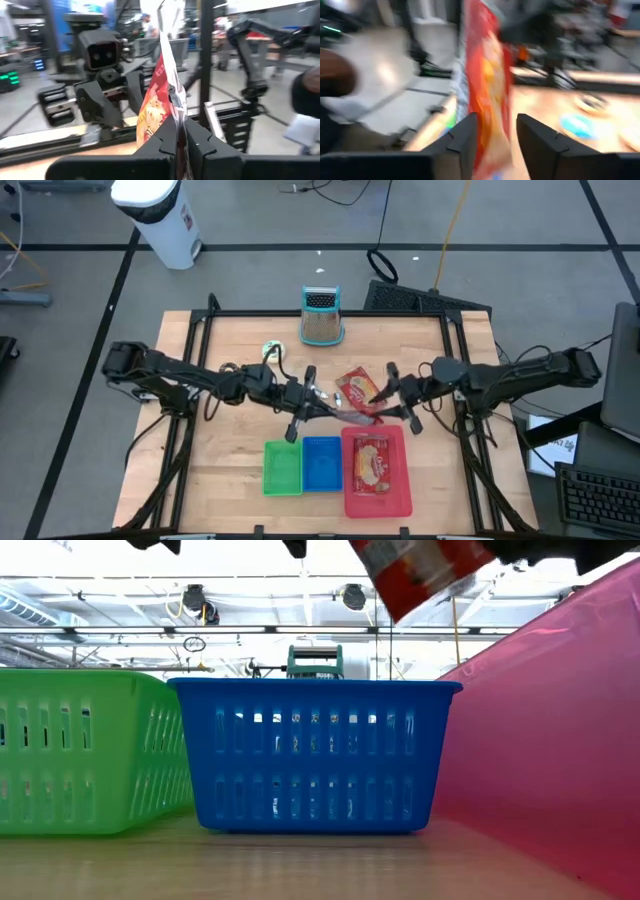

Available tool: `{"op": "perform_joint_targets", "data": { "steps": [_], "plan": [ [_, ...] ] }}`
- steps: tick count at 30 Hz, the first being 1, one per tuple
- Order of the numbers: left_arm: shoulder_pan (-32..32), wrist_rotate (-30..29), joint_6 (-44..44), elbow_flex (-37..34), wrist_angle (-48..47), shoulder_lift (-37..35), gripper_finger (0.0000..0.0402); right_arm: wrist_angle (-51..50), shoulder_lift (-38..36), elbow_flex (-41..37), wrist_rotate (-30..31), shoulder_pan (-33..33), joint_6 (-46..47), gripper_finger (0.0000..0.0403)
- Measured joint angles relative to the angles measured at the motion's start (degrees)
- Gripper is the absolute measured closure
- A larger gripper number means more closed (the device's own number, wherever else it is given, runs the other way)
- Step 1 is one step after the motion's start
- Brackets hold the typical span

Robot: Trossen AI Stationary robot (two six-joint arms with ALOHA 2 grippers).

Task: Pick & Place Food Item
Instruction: Stack the top red popcorn bag on the red popcorn bag

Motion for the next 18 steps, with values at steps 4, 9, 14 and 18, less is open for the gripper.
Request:
{"op": "perform_joint_targets", "data": {
  "steps": [4,9,14,18],
  "plan": [
    [-0.47,-1.49,0.63,0.00,-1.58,-0.46,0.0396,-8.77,-6.07,0.00,8.06,0.00,-0.78,0.0249],
    [-1.59,-4.61,1.04,0.07,-3.71,-0.48,0.0398,-16.44,-11.45,0.00,16.67,0.00,-1.80,0.0256],
    [-2.95,-9.68,1.13,0.07,-5.51,-0.46,0.0396,-15.68,-15.05,-3.15,17.40,0.01,-1.96,0.0267],
    [-4.12,-12.88,0.69,0.07,-7.46,-0.37,0.0396,-10.34,-18.18,-8.50,18.03,0.00,-1.38,0.0273]
  ]
}}
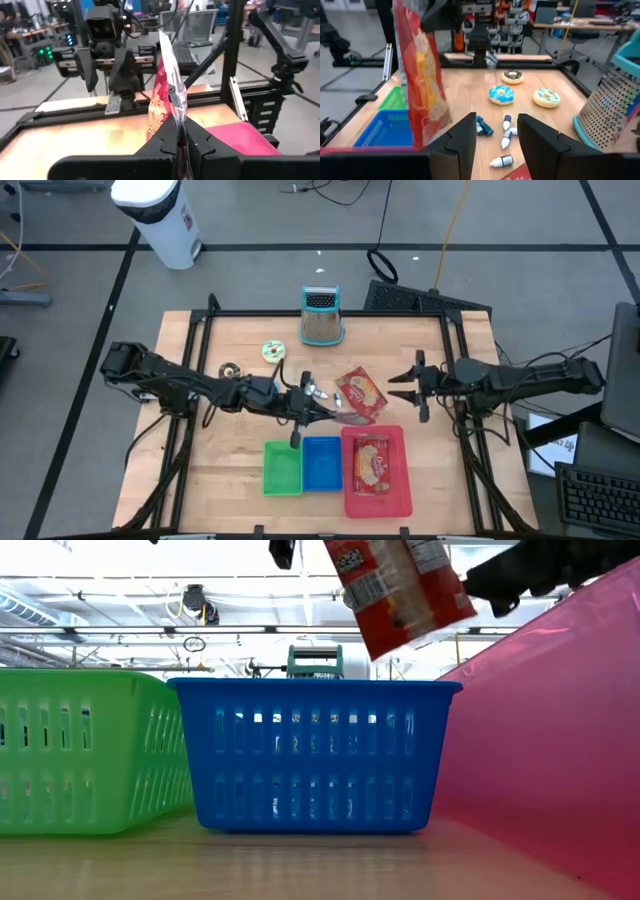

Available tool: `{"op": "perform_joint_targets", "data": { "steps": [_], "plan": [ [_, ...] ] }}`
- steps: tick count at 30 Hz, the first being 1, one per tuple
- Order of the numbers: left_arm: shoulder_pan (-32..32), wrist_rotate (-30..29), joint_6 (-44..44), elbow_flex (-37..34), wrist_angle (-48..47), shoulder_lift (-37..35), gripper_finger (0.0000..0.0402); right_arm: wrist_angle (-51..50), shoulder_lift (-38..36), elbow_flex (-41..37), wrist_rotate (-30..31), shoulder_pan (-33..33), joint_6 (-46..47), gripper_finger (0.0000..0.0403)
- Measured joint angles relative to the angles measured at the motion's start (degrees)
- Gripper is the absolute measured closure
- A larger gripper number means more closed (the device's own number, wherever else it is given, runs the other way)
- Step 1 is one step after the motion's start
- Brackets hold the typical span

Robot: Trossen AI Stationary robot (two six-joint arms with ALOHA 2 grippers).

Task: Pick & Place Food Item
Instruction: Stack the top red popcorn bag on the red popcorn bag

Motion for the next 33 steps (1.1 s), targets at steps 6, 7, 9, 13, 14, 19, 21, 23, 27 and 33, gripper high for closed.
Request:
{"op": "perform_joint_targets", "data": {
  "steps": [6,7,9,13,14,19,21,23,27,33],
  "plan": [
    [-1.97,-3.02,0.01,0.00,0.24,-0.04,0.0398,5.64,-2.23,-7.16,2.73,0.00,3.03,0.0280],
    [-2.29,-3.82,0.00,0.00,0.25,-0.04,0.0396,6.75,-2.36,-8.18,2.71,0.00,3.43,0.0281],
    [-2.82,-6.35,-0.02,0.40,-0.55,-0.04,0.0394,8.44,-2.60,-9.82,2.62,0.00,4.31,0.0283],
    [-3.53,-9.56,-0.15,5.11,-8.43,1.94,0.0398,11.15,-3.49,-12.19,2.50,0.00,4.31,0.0285],
    [-3.77,-9.64,-0.44,7.03,-10.19,3.18,0.0397,11.38,-3.90,-12.56,2.51,0.00,4.01,0.0285],
    [-5.14,-7.00,1.75,16.88,-15.61,9.63,0.0398,9.51,-7.82,-13.01,2.47,0.00,2.96,0.0285],
    [-5.82,-7.17,2.74,20.19,-16.93,11.78,0.0397,7.20,-10.05,-13.01,2.47,0.00,3.02,0.0285],
    [-6.47,-8.45,3.23,23.03,-18.54,14.03,0.0395,4.44,-12.35,-13.01,2.47,0.00,3.04,0.0287],
    [-7.12,-10.54,2.56,27.90,-22.60,18.05,0.0398,0.77,-16.08,-13.01,2.43,0.02,4.77,0.0293],
    [-8.45,-13.01,1.89,33.67,-24.87,23.63,0.0399,-0.44,-17.93,-13.17,0.67,0.02,6.66,0.0304]
  ]
}}
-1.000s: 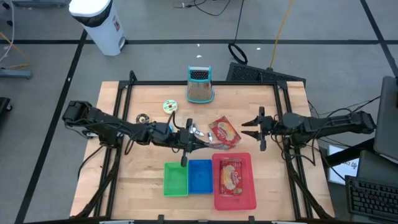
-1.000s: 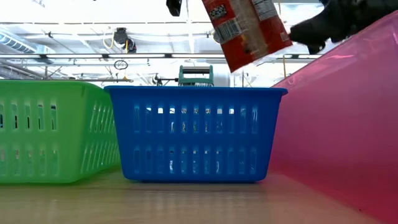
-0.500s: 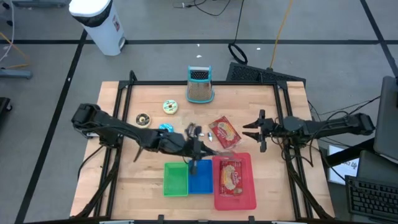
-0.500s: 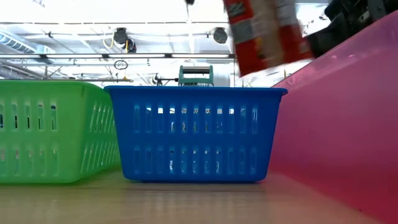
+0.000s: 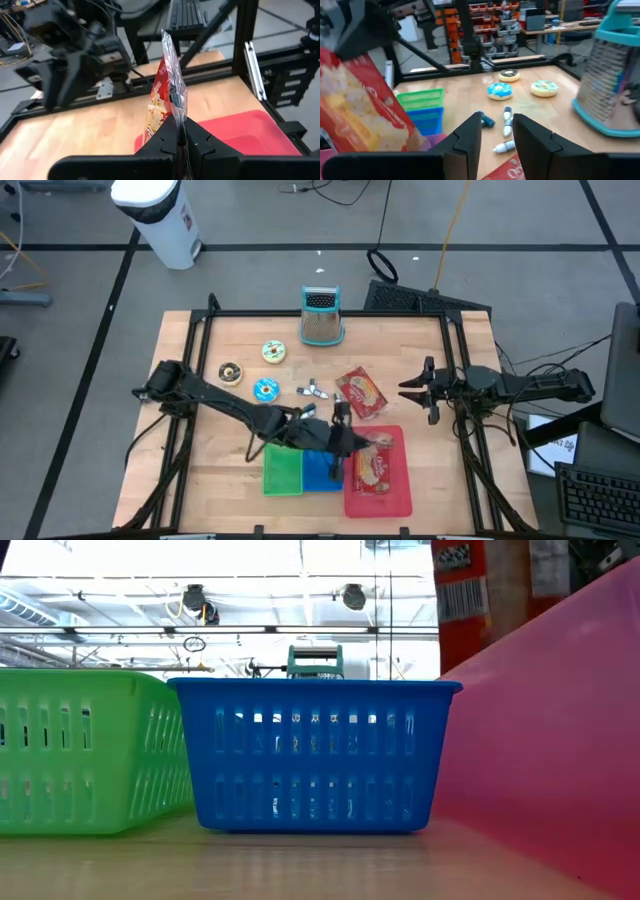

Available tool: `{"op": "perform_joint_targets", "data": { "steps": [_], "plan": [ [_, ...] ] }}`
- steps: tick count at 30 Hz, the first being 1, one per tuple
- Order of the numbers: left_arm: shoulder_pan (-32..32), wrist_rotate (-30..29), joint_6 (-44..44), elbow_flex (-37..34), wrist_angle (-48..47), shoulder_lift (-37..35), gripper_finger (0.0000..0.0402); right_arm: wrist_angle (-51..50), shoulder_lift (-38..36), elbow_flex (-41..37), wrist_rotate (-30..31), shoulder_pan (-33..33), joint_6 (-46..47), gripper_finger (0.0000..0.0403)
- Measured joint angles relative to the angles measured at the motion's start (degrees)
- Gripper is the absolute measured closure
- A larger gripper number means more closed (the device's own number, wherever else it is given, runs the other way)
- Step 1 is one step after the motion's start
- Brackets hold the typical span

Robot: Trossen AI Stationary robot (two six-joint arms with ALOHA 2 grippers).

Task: Pick & Place Food Item
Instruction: Stack the top red popcorn bag on the red popcorn bag

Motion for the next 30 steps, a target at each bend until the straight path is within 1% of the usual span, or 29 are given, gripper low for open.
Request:
{"op": "perform_joint_targets", "data": {
  "steps": [6,9,12,20,23,27,30],
  "plan": [
    [-1.11,-0.94,-2.33,1.22,-1.55,3.56,0.0397,0.81,-0.02,-1.43,0.19,0.02,0.07,0.0313],
    [-1.62,-1.02,-3.30,1.22,-2.30,4.62,0.0397,2.97,-0.03,-1.76,0.21,0.02,0.07,0.0314],
    [-1.82,-1.14,-3.21,1.19,-2.35,5.69,0.0394,4.63,-0.04,-1.76,0.14,0.02,0.07,0.0314],
    [-1.69,-1.36,-3.39,1.18,-2.18,8.34,0.0395,4.49,0.07,-1.79,0.08,0.02,1.12,0.0314],
    [-1.71,-0.39,-4.62,1.19,-2.04,8.52,0.0398,4.48,0.07,-1.79,0.08,0.02,1.36,0.0314],
    [-1.79,1.32,-5.88,1.19,-2.11,8.65,0.0390,4.39,0.07,-1.79,0.08,0.02,1.36,0.0314],
    [-1.58,3.72,-7.57,1.18,-2.18,8.65,0.0395,4.30,0.07,-1.79,0.08,0.02,1.36,0.0314]
  ]
}}
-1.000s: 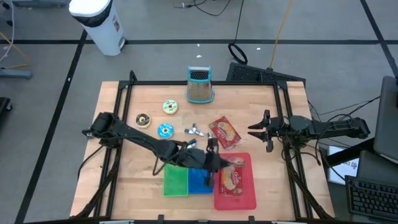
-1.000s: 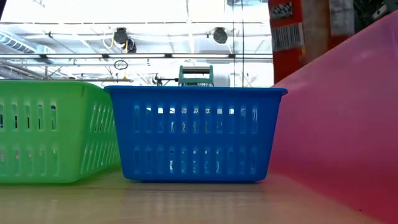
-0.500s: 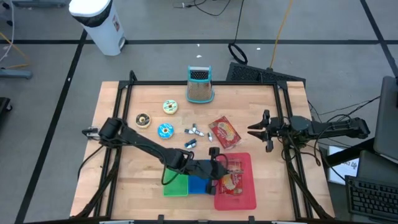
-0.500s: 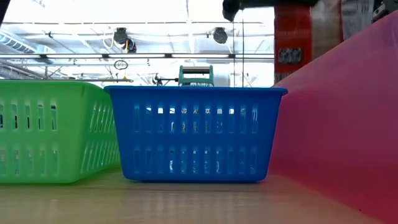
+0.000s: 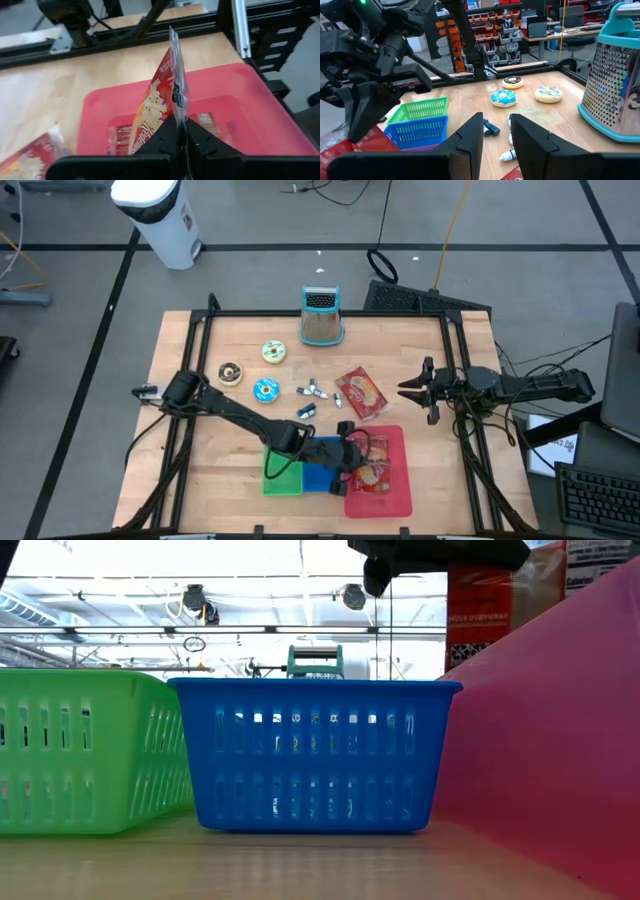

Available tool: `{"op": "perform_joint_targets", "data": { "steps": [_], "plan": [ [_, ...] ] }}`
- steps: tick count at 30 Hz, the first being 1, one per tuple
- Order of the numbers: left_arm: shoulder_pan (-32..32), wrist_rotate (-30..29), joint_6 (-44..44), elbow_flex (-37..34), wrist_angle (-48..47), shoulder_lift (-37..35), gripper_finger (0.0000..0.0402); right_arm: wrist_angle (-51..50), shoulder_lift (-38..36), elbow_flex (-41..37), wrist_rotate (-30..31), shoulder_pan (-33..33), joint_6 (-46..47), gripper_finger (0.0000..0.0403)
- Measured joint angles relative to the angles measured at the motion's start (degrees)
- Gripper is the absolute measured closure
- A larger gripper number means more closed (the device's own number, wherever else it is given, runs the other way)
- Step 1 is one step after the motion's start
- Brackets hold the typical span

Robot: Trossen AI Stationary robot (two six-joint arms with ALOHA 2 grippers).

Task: Pick & Place Food Item
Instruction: Stack the top red popcorn bag on the red popcorn bag

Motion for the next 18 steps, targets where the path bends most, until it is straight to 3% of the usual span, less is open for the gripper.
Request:
{"op": "perform_joint_targets", "data": {
  "steps": [6,18],
  "plan": [
    [0.50,4.33,-3.65,0.01,-0.06,0.00,0.0385,-0.17,0.00,0.00,0.00,0.00,-0.02,0.0314],
    [0.53,6.03,-8.51,-0.01,0.62,0.61,0.0378,0.12,0.02,-1.33,0.04,0.00,0.20,0.0314]
  ]
}}
